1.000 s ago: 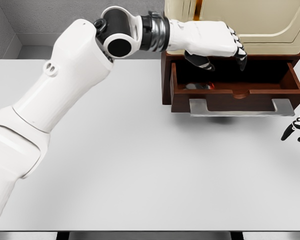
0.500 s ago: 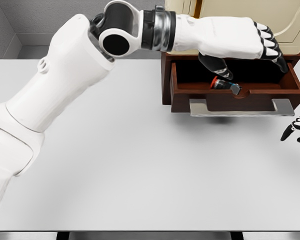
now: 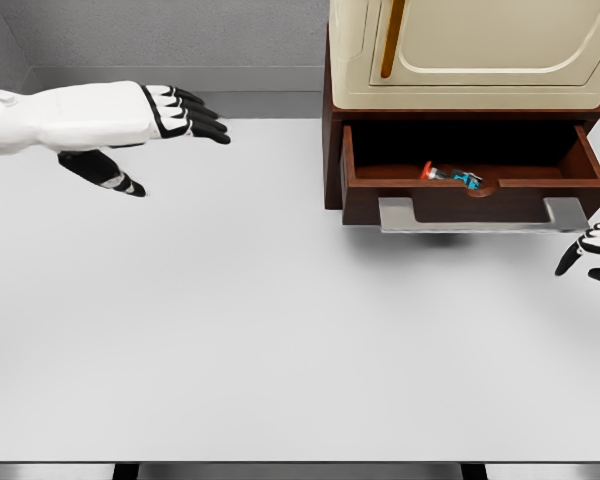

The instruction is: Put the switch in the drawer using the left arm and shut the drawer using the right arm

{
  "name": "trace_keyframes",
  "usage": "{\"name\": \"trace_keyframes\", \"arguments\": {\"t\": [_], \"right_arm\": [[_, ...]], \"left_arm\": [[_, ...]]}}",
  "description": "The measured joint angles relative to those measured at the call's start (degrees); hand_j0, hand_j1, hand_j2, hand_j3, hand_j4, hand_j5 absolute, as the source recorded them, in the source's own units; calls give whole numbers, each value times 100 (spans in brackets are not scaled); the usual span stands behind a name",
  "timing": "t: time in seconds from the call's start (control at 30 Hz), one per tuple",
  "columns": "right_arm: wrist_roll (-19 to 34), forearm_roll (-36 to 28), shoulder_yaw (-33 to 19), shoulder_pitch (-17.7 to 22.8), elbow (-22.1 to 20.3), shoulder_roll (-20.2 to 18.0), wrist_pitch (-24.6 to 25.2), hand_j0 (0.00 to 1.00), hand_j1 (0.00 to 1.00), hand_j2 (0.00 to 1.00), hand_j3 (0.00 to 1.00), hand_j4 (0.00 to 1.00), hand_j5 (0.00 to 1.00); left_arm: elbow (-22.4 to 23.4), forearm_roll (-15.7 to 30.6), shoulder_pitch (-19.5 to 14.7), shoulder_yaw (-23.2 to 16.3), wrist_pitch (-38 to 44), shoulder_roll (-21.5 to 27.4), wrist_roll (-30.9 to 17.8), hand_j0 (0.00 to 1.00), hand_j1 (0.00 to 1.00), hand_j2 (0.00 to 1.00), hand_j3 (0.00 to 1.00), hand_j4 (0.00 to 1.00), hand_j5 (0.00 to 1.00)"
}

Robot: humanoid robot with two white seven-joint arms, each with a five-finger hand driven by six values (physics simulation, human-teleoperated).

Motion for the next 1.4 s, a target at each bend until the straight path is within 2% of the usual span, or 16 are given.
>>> {"name": "trace_keyframes", "arguments": {"t": [0.07, 0.17, 0.27, 0.3, 0.53, 0.7, 0.83, 0.93, 1.1, 1.13, 1.23, 1.4], "right_arm": [[0, 0, 4, -44, 4, -26, 0, 55, 55, 55, 55, 55, 55], [0, -4, 8, -97, 10, -68, 0, 55, 55, 55, 55, 55, 55], [6, 23, 229, -553, 18, -101, -8, 56, 56, 56, 56, 56, 56], [-16, -33, 327, -589, 25, -108, 45, 56, 56, 56, 56, 56, 56], [-75, -387, 569, -633, 48, -130, 311, 56, 56, 56, 56, 56, 56], [-6, -689, 697, -722, 57, -142, 525, 56, 56, 56, 56, 56, 56], [53, -849, 743, -765, 139, -138, 510, 57, 57, 57, 57, 57, 57], [58, -731, 770, -809, 250, -136, 430, 58, 58, 58, 58, 58, 58], [13, -104, 848, -853, 369, -122, 98, 58, 58, 58, 58, 58, 58], [9, -59, 865, -905, 375, -121, 71, 58, 58, 58, 58, 58, 58], [2, 0, 1245, -1783, 384, -112, 37, 58, 58, 58, 58, 58, 58], [0, 51, 1909, -2109, 392, -70, 7, 58, 58, 58, 58, 58, 58]], "left_arm": [[5, -45, 237, -10, 0, 33, -128, 100, 100, 100, 100, 100, 100], [-3, -73, 238, -16, 2, 75, -307, 100, 100, 100, 100, 100, 100], [-6, -83, 246, -20, 3, 110, -374, 100, 100, 100, 100, 100, 100], [-20, -84, 246, -21, 3, 127, -385, 100, 100, 100, 100, 100, 100], [-300, -77, 299, -27, 5, 315, -410, 100, 100, 100, 100, 100, 100], [-351, -78, 325, -27, 6, 371, -412, 100, 100, 100, 100, 100, 100], [-358, -78, 325, -29, 6, 382, -412, 100, 100, 100, 100, 100, 100], [-360, -78, 325, -28, 6, 385, -412, 100, 100, 100, 100, 100, 100], [-358, -80, 325, -28, 4, 383, -412, 100, 100, 100, 100, 100, 100], [-358, -81, 325, -26, 4, 382, -412, 100, 100, 100, 100, 100, 100], [-357, -84, 326, -28, 4, 382, -412, 100, 100, 100, 100, 100, 100], [-358, -85, 325, -28, 4, 382, -412, 100, 100, 100, 100, 100, 100]]}}
